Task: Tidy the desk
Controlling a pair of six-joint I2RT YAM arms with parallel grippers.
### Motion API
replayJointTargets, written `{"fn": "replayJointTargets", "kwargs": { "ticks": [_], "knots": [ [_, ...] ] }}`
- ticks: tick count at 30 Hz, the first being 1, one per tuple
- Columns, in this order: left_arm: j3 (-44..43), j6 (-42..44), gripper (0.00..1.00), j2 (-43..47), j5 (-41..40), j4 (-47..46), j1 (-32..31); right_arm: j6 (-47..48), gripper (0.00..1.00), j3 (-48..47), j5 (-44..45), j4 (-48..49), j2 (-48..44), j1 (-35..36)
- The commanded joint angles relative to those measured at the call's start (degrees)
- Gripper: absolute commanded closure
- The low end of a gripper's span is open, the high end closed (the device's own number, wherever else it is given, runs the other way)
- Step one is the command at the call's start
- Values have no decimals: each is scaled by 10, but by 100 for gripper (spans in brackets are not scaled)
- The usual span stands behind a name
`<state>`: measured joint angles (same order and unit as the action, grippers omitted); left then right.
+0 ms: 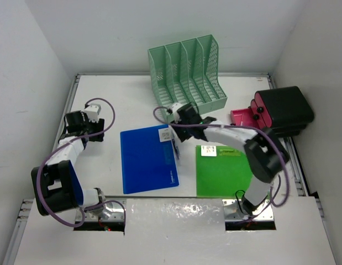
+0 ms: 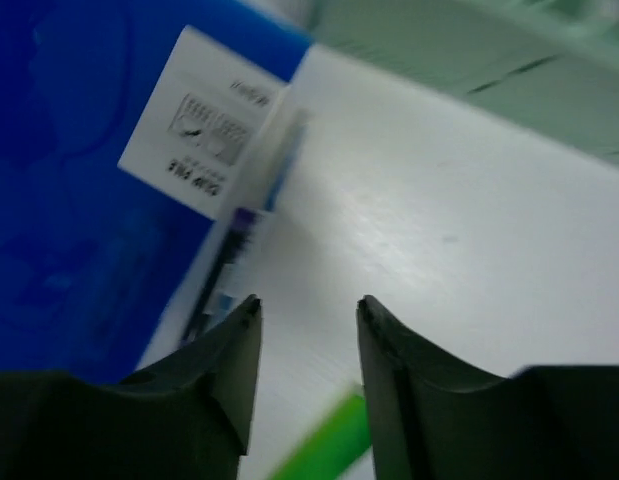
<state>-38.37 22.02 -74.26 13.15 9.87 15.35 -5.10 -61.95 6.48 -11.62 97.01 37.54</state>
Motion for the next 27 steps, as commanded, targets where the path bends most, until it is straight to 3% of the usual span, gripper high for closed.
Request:
{"fn": "replayJointTargets", "kwargs": {
  "ticks": [1, 3, 8, 11, 22, 27],
  "knots": [
    [-33, 20, 46, 35, 36, 22, -3, -47, 60, -22, -36, 39, 55, 31],
    [-42, 54, 46, 54, 86, 66, -2, -61, 67, -34, -49, 46, 83, 34],
    [-50, 100, 45, 81, 286, 153, -2, -69, 69, -44, -58, 47, 114, 39],
    [-59, 130, 45, 74, 346, 184, -3, -75, 72, -39, -39, 51, 122, 39],
    [-48, 152, 45, 57, 389, 193, -2, -96, 76, -70, 19, 1, 180, 31],
    [-43, 142, 45, 52, 384, 183, -2, -114, 100, -22, 21, 5, 160, 9]
  ]
}}
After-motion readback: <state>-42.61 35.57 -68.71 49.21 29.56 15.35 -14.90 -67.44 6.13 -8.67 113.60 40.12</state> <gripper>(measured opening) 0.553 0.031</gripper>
